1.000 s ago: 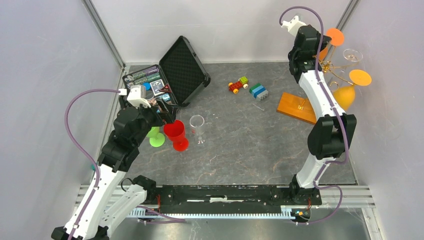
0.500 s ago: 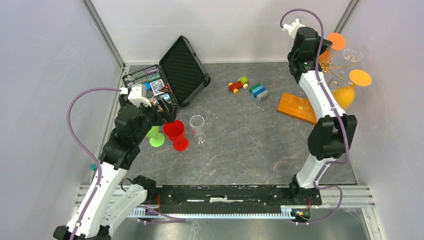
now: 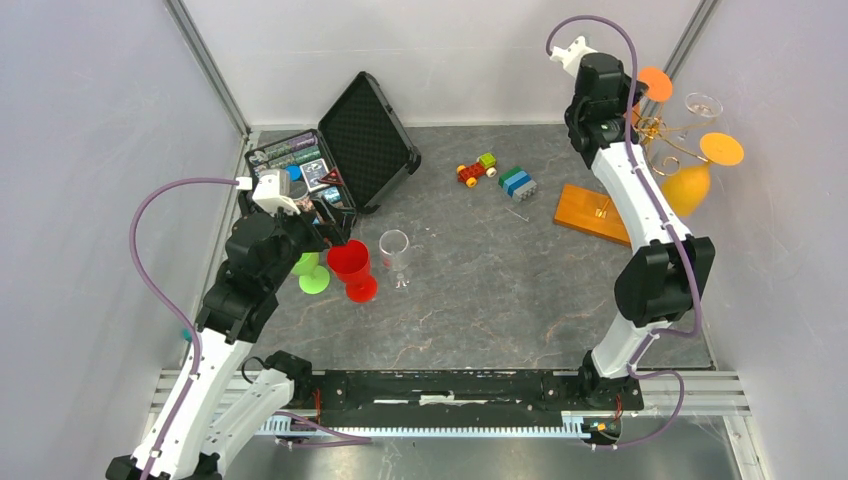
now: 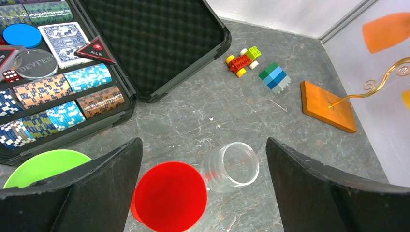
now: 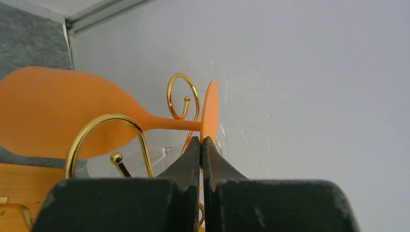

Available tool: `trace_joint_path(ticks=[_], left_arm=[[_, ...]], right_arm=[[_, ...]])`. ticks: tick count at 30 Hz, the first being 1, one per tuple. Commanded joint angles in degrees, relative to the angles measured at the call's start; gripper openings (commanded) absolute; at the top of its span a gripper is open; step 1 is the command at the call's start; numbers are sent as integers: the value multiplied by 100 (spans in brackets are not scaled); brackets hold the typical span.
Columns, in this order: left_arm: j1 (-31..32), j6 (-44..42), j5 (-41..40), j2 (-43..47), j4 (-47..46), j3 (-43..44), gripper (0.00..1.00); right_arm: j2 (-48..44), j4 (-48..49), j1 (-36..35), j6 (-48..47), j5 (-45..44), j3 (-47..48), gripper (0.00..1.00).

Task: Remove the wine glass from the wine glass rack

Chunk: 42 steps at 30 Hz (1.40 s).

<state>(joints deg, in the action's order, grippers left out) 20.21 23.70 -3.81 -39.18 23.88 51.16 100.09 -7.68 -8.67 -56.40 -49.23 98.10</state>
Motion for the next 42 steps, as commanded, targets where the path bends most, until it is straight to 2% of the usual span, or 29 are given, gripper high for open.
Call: trace_joint_path(ticks=[1, 6, 15, 21, 27, 33, 38, 42], left_arm=[[-42, 64, 43, 62, -178, 0, 100], [-41, 53, 26, 61, -157, 8, 100], [-40, 51, 17, 42, -164, 9, 100], [-35, 47, 3, 40, -155, 27, 100], [-35, 46, 61, 3, -189, 35, 100], [-34, 29, 421, -28, -266, 153, 100], [-36, 290, 1295, -66, -624, 294, 100], [-42, 1092, 2409, -235, -1446, 245, 100]], right_arm=[[-108, 85, -170, 443, 306, 600, 0], [-178, 42, -220, 533, 242, 508, 0], [-317, 1052, -342, 864, 450, 271, 0], [-472, 1425, -447, 1533, 1068, 205, 0], [-965, 1186, -463, 2664, 2229, -19, 0], [-2044, 827, -502, 4122, 3809, -912, 0], [-2998, 777, -530, 5372, 4990, -2033, 0], [-3715, 932, -654, 6321, 5876, -2972, 0]])
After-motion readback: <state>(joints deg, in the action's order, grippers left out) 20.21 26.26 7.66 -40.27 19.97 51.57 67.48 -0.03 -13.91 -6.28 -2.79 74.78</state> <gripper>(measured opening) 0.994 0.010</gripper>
